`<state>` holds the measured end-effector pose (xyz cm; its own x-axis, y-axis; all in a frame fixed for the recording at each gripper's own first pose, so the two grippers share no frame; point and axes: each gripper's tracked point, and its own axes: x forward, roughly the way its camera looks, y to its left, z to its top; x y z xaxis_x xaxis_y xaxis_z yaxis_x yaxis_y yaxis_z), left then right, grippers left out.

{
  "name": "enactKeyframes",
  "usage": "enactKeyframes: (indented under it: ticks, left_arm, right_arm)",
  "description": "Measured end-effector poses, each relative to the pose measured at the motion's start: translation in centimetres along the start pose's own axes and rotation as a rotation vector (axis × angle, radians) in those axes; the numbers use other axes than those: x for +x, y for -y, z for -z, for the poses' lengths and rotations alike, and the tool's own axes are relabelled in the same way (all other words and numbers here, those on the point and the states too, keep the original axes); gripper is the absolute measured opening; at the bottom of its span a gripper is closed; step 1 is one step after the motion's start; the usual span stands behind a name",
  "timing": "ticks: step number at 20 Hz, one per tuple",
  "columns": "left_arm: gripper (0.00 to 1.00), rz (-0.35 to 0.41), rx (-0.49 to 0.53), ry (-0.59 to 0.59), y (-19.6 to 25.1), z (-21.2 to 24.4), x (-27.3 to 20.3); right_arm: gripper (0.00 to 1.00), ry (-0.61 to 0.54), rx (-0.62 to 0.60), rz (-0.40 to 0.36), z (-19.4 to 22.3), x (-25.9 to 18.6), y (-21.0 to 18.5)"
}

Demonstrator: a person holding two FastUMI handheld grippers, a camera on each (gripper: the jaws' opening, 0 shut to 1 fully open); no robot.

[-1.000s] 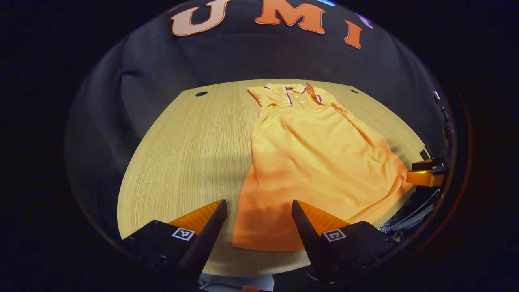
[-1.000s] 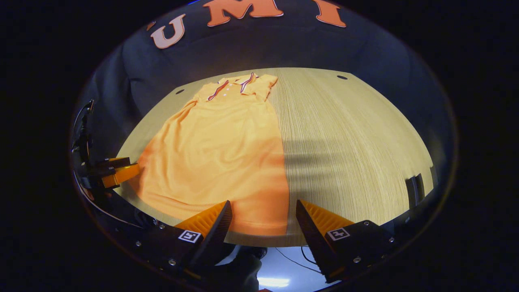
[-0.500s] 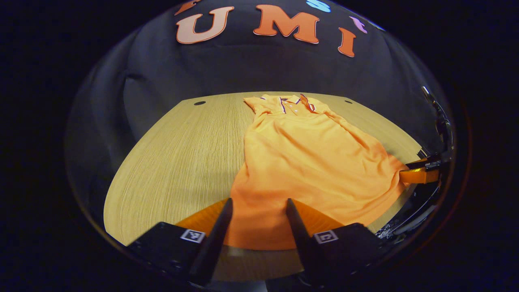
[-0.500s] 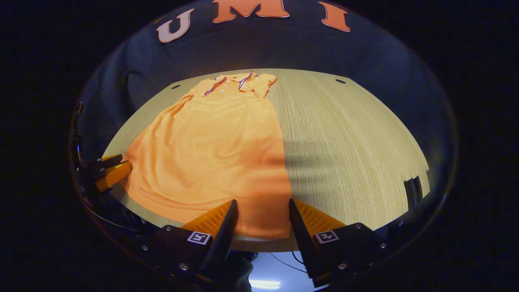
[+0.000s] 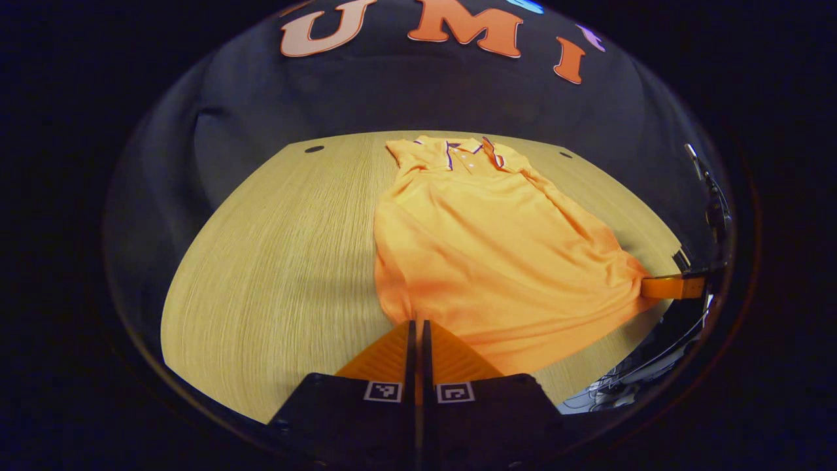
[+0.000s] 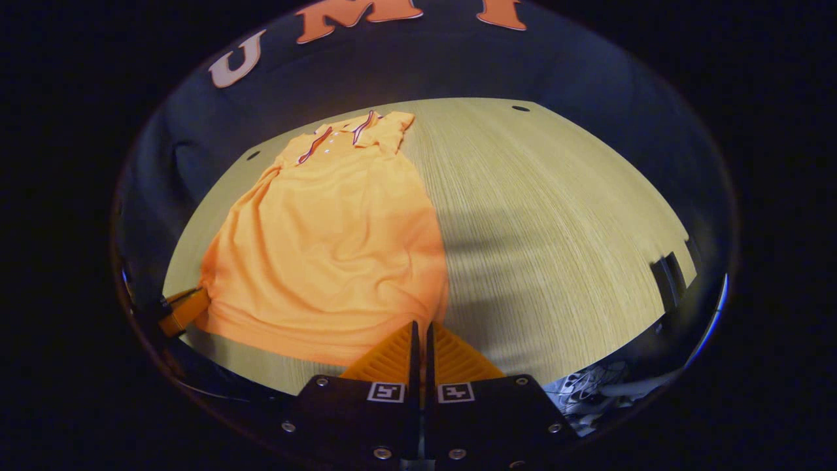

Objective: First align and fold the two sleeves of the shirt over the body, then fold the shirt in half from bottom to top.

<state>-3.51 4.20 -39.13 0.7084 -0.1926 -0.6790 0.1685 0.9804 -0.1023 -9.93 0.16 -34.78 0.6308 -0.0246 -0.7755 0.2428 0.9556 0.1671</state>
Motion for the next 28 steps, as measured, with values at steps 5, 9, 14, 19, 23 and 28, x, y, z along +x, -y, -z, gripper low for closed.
enactKeyframes:
  ticks: [5,9,14,19,23,28]
  left_arm:
    - [0.01,0.042,0.014,0.026,1.9,-2.7,-0.4]
    - [0.01,0.043,-0.044,0.082,1.7,-6.5,-1.3]
    - [0.01,0.028,-0.087,0.161,1.3,-10.8,-3.1]
    - [0.01,0.032,-0.096,0.217,1.3,-15.2,-3.1]
    - [0.01,0.051,-0.097,0.241,0.6,-18.6,-2.1]
    - [0.01,0.075,-0.098,0.228,-0.9,-22.8,1.3]
  right_arm:
    - [0.04,0.033,0.003,-0.061,-2.2,-0.8,-0.9]
    - [0.04,0.083,0.009,-0.133,-5.0,-1.6,-1.9]
    - [0.04,0.108,0.036,-0.222,-7.8,-2.7,-2.9]
    - [0.04,0.178,0.006,-0.23,-12.0,-3.5,-3.1]
    - [0.04,0.2,0.009,-0.232,-15.5,-2.9,-3.9]
    - [0.04,0.233,0.002,-0.211,-20.3,-2.0,-4.6]
